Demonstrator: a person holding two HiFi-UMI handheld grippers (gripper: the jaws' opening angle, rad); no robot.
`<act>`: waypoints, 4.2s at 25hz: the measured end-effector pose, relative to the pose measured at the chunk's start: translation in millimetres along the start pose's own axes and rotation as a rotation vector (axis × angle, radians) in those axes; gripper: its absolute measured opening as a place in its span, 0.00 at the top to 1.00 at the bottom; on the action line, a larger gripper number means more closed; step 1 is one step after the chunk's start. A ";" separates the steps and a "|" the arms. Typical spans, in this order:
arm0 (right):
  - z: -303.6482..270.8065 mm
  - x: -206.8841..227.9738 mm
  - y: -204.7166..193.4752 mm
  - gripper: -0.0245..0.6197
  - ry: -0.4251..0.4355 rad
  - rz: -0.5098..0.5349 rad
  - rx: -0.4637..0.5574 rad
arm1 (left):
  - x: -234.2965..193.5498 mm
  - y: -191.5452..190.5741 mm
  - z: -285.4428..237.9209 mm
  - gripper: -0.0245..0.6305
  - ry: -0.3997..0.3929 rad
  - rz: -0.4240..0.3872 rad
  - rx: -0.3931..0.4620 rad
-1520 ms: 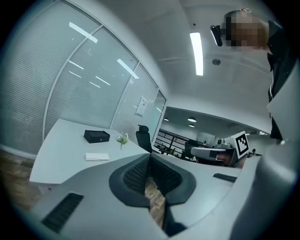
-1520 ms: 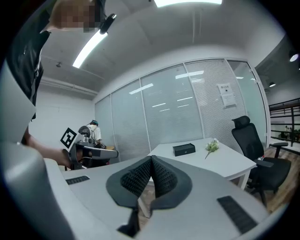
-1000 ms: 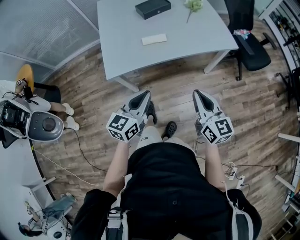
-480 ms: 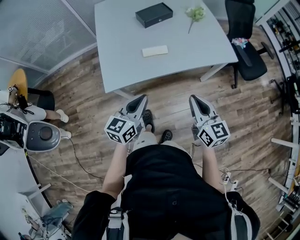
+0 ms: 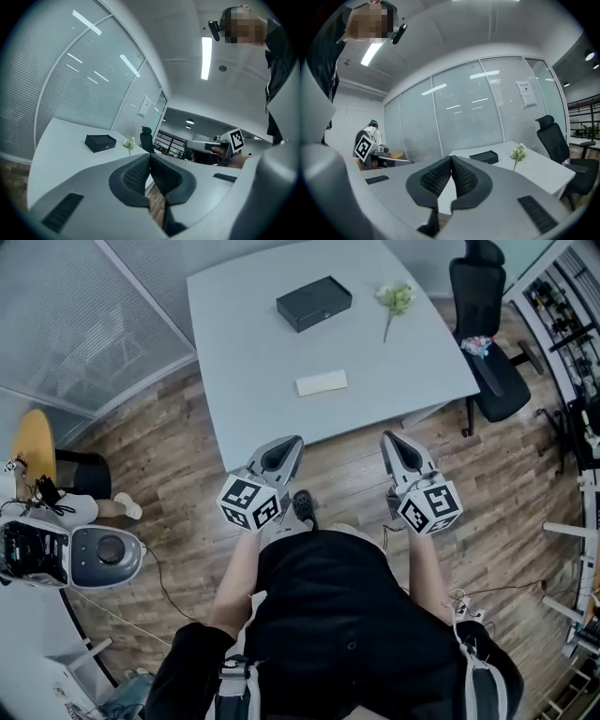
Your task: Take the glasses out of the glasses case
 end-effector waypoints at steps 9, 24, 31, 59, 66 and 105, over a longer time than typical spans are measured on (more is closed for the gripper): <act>-67.4 -2.8 -2.6 0.93 -0.034 0.001 -0.018 | -63.4 11.1 -14.5 0.93 -0.039 0.023 -0.037; -113.8 34.0 -16.3 0.93 0.050 0.008 -0.093 | -89.3 -4.2 -39.7 0.93 0.043 0.074 -0.094; -162.0 65.3 -9.9 0.90 0.213 0.077 -0.151 | -100.1 11.1 -84.7 0.93 0.124 0.091 -0.093; -266.2 160.9 -105.9 0.64 0.651 0.570 -0.441 | -148.4 -39.4 -208.4 0.93 0.468 0.283 -0.132; -286.8 165.0 -141.0 0.58 0.655 0.617 -0.496 | -172.5 -65.1 -211.7 0.93 0.485 0.315 -0.171; -342.6 167.2 -258.9 0.51 0.602 0.837 -0.662 | -264.7 -181.1 -253.6 0.93 0.414 0.410 -0.431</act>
Point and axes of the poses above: the fingertips, and each gripper's own axes: z backward along the fingers, x to its right, y out of its top, the point moved 1 cm from there along z, backward along the fingers, and after that the axes turned 1 degree about z, right-handed, at the moved point
